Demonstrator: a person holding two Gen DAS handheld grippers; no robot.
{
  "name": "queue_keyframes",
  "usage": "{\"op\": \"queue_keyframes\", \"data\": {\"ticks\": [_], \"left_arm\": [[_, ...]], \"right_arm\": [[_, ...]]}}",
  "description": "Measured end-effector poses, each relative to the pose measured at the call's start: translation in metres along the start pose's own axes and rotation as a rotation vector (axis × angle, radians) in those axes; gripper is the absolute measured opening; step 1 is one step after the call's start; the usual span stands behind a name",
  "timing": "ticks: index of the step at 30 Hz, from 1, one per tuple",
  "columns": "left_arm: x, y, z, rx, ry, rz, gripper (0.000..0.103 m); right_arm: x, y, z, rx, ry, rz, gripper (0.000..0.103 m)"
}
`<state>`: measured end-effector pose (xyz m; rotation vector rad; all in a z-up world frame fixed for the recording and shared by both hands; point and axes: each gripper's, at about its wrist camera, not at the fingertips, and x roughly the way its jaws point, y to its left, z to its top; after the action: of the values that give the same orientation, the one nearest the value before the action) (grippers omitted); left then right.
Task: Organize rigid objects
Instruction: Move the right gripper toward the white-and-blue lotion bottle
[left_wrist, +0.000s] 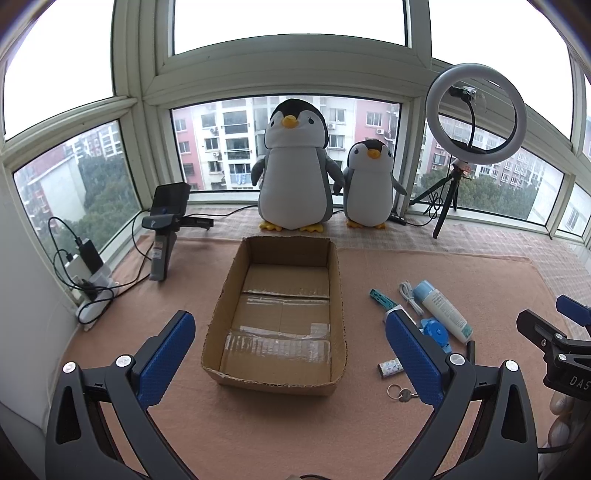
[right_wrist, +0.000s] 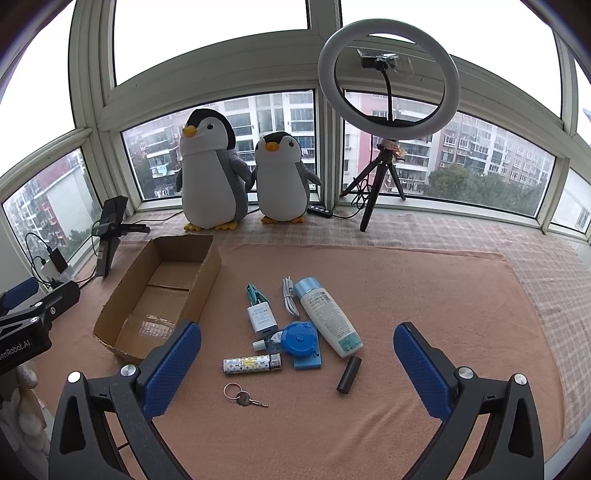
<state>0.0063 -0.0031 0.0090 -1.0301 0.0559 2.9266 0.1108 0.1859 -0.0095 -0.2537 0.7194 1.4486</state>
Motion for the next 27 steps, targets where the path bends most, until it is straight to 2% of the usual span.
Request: {"op": "queue_keyframes", "data": {"ticks": [27], "left_arm": [[0.018, 0.011, -0.003, 0.006, 0.036, 0.013, 0.102]], "right_arm": [[0.013, -0.005, -0.001, 0.043, 0.028, -0.024, 0.103]]}}
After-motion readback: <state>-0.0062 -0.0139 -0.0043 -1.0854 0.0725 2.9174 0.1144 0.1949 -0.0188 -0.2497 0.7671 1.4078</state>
